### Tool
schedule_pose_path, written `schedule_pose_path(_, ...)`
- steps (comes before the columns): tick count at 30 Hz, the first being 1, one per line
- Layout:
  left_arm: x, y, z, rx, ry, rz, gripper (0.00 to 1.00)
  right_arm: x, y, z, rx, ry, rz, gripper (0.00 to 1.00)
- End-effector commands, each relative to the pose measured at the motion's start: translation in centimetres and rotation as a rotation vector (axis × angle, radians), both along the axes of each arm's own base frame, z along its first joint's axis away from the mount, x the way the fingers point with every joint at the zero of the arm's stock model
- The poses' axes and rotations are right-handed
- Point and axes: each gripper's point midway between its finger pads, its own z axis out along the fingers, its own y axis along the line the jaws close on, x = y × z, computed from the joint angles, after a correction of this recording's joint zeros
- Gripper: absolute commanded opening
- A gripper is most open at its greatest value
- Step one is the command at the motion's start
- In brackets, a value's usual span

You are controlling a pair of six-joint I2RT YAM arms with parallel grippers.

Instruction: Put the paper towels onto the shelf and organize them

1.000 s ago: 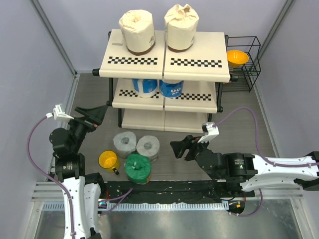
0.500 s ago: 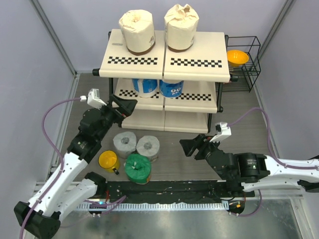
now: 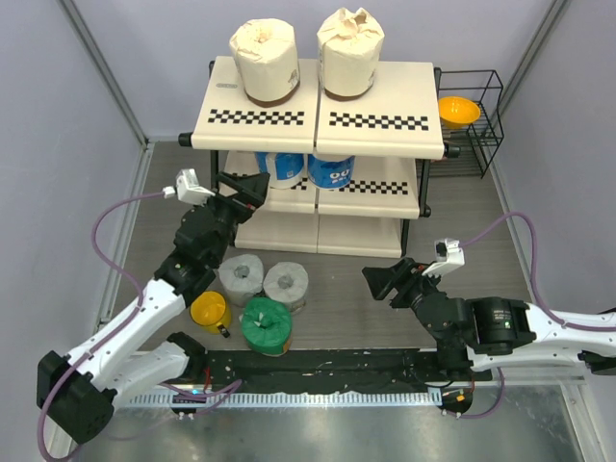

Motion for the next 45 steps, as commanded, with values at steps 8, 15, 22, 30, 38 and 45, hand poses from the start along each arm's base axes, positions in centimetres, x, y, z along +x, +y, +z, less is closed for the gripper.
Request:
schedule_pose_path(8, 1.1, 2.1, 4.4, -0.199, -0.159, 0.155, 1.0, 0.6, -1.5, 0.1, 0.039, -0.008, -0.067, 0.69)
schedule_pose_path(15, 2.3, 1.7, 4.4, -0.234, -0.185, 0.169, 1.0, 0.6, -1.6, 0.2, 0.042, -0.004, -0.074, 0.69)
schedule_pose_path(22, 3.9, 1.5, 4.1, -0.273, -0.203, 0.211, 1.0, 0.5, -1.9, 1.0, 0.07, 0.007, -0.081, 0.69)
schedule_pose_path(30, 5.2, 2.2, 4.2, -0.296, -0.212, 0.291, 1.0, 0.9, -2.2, 3.0, 0.04, -0.021, -0.104, 0.69)
schedule_pose_path(38, 7.2, 1.5, 5.2, -0.316, -0.232, 0.302, 1.0, 1.2, -3.1, 3.9, 0.045, -0.035, -0.126, 0.7)
schedule_pose_path(45, 8.7, 1.9, 5.1, -0.306, -0.232, 0.321, 1.0, 1.2, -4.1, 3.7, 0.047, -0.03, -0.148, 0.69)
